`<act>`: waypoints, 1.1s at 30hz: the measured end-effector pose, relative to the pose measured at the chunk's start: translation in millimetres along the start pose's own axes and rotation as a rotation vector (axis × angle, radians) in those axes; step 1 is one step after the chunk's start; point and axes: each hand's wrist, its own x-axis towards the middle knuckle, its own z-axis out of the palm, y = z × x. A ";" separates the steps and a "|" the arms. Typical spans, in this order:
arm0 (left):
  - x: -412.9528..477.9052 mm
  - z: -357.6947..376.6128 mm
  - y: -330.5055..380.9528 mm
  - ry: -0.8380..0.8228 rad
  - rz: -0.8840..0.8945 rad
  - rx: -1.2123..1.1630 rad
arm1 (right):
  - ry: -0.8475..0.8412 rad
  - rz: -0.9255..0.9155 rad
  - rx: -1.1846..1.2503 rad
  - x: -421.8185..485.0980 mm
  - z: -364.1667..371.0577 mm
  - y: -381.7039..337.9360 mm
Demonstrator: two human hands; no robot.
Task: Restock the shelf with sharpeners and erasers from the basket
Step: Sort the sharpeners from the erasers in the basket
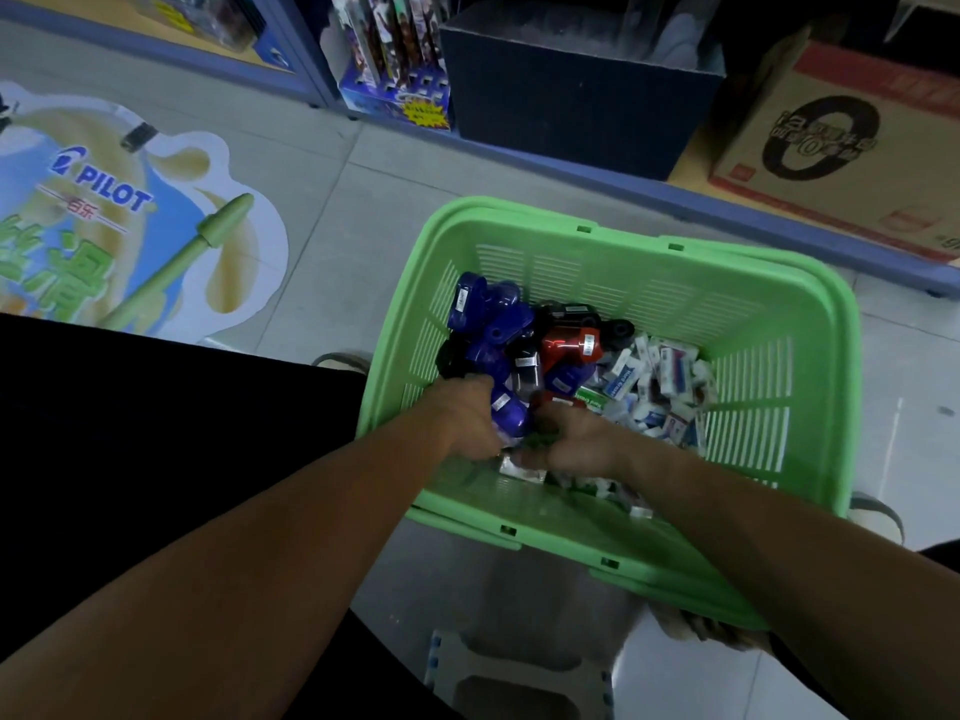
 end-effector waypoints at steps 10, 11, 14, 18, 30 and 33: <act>8.5 17.1 1.9 -0.094 -0.103 -0.348 | 0.090 -0.062 0.054 24.8 15.4 6.1; 11.3 19.3 1.2 -0.087 -0.114 -0.353 | 0.109 -0.050 0.016 27.4 15.6 7.3; 4.8 14.4 1.3 -0.075 -0.091 -0.402 | 0.122 -0.041 -0.195 24.3 12.8 14.0; 1.8 7.1 -4.7 -0.143 -0.073 -0.561 | 0.036 0.011 -0.440 15.9 9.1 20.0; 5.6 5.5 -6.4 -0.216 -0.056 -0.434 | -0.019 0.061 -0.399 8.2 12.3 7.5; 4.5 4.9 -5.9 -0.217 -0.032 -0.437 | 0.007 0.057 -0.220 10.1 11.1 15.7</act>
